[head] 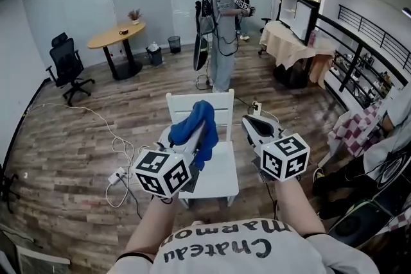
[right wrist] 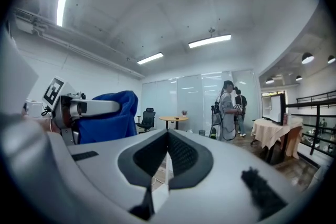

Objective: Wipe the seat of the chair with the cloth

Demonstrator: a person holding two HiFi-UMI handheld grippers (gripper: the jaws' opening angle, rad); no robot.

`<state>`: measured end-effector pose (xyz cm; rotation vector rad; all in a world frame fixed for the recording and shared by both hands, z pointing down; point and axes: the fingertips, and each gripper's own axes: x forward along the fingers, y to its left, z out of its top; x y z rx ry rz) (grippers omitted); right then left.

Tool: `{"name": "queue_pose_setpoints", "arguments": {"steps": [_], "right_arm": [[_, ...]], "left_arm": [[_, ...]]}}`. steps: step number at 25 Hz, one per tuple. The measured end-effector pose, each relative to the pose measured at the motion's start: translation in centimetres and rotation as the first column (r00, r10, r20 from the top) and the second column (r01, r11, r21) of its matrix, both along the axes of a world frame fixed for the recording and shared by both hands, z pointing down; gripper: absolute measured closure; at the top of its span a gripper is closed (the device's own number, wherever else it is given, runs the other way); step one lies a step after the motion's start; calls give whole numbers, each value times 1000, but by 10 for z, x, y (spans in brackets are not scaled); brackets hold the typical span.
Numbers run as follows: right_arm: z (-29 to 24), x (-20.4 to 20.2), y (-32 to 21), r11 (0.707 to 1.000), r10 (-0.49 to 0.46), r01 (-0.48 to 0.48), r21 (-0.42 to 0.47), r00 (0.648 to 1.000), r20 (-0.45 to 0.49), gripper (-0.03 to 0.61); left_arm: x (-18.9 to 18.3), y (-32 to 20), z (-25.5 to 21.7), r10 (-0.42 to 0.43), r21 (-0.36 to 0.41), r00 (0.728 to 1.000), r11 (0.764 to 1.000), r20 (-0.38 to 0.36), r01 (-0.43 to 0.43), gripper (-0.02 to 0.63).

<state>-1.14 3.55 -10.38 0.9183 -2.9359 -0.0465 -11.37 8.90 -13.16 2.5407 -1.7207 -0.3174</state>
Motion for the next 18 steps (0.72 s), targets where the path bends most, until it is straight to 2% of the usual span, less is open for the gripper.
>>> {"name": "queue_pose_setpoints", "arguments": {"steps": [3,18], "right_arm": [[4,7,10,1000,-4,4,-18,1000,13,565],[3,24,32,1000,-15,15,-26,999,30,565]], "left_arm": [[5,11,6,-8,-20,1000,1000,3,8,520],[16,41,4,-54,-19,998,998,13,54,520]]}}
